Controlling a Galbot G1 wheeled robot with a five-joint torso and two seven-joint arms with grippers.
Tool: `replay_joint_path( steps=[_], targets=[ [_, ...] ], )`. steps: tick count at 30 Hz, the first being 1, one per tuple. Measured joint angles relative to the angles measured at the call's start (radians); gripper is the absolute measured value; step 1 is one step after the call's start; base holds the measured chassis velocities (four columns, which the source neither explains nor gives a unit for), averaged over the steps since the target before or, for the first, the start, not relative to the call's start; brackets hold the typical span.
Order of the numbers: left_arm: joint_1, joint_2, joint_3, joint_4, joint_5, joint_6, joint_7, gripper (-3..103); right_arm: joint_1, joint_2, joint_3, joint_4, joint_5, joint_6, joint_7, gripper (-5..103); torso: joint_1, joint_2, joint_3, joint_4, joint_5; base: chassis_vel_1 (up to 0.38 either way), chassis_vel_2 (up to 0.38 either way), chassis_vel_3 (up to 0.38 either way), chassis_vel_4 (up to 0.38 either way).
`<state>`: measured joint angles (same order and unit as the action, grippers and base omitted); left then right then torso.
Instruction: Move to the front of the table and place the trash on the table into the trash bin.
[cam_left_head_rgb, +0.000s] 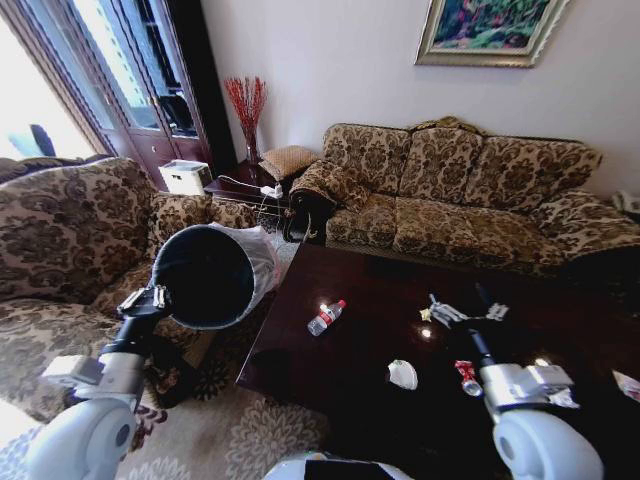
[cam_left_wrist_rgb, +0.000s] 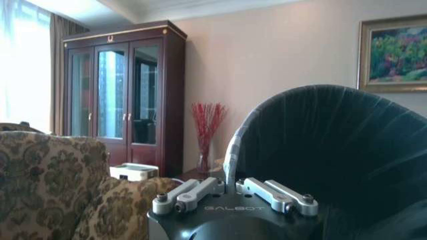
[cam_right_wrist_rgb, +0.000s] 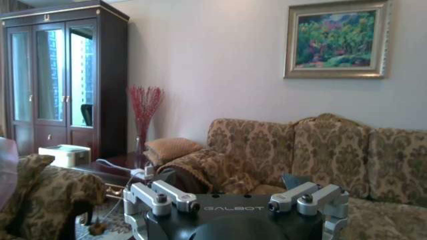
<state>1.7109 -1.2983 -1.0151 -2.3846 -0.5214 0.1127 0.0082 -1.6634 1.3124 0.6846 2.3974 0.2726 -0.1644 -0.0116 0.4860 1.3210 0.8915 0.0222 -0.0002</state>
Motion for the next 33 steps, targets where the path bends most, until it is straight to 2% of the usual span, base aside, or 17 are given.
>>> replay_joint_path(
  steps=[5, 13, 33],
  targets=[
    [-0.003, 0.002, 0.004, 0.053, 0.027, -0.004, -0.003, 3, 0.048, -0.002, -0.109, -0.053, -0.051, 0.013, 0.029, 100, 0.0, 0.0, 0.0, 0.0, -0.0003, 0.0, 0.0, 0.0, 0.0],
    [0.005, -0.006, -0.025, 0.078, 0.026, -0.022, 0.0, 3, 0.148, -0.009, -0.2, -0.177, -0.102, 0.018, 0.033, 100, 0.0, 0.0, 0.0, 0.0001, 0.0001, 0.0, 0.0, 0.0, 0.0],
    [0.009, -0.033, -0.034, 0.066, 0.034, -0.025, 0.006, 3, 0.224, -0.029, -0.29, -0.313, -0.099, 0.032, 0.028, 100, 0.001, 0.0, 0.0, -0.0002, 0.0, -0.034, 0.043, 0.038, -0.038]
  ],
)
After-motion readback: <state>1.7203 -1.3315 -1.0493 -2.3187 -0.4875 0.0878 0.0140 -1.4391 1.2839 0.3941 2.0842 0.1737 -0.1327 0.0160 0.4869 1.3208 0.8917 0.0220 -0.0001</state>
